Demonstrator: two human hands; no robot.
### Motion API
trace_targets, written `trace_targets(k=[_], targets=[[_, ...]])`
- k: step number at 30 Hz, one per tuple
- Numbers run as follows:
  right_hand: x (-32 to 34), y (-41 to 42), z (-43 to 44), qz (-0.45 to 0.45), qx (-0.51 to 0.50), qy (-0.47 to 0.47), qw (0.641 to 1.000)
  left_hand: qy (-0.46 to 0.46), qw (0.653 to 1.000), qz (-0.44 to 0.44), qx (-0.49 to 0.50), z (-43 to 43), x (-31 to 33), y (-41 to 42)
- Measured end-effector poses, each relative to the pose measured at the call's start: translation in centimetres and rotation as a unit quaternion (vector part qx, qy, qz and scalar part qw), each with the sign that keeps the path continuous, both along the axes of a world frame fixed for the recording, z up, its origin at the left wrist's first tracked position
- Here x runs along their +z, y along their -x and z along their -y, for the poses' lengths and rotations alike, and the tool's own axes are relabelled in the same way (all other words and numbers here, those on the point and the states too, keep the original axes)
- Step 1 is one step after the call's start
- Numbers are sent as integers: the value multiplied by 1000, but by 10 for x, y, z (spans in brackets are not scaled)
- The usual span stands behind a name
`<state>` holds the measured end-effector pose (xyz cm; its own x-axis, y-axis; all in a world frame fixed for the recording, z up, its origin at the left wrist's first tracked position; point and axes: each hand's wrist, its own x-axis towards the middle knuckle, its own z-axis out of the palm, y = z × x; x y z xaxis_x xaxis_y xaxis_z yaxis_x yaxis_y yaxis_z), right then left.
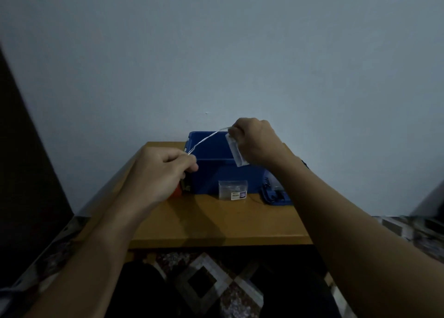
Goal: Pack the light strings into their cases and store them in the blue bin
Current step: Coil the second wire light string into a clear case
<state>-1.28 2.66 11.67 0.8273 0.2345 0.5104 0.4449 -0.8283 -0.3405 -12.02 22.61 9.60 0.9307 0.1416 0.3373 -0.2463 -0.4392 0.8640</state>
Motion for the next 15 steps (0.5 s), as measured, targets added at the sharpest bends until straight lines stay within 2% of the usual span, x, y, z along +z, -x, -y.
trace_targets(k=[8,12,15], targets=[[7,67,9,-20,67,-66,995,-17,999,-42,-22,4,-1,32],[-2,99,14,-42,79,-95,991,3,996,-61,-61,17,-2,43],[-10,120,18,-73,105,-157,979,-12,995,-55,-88,26,-1,51]])
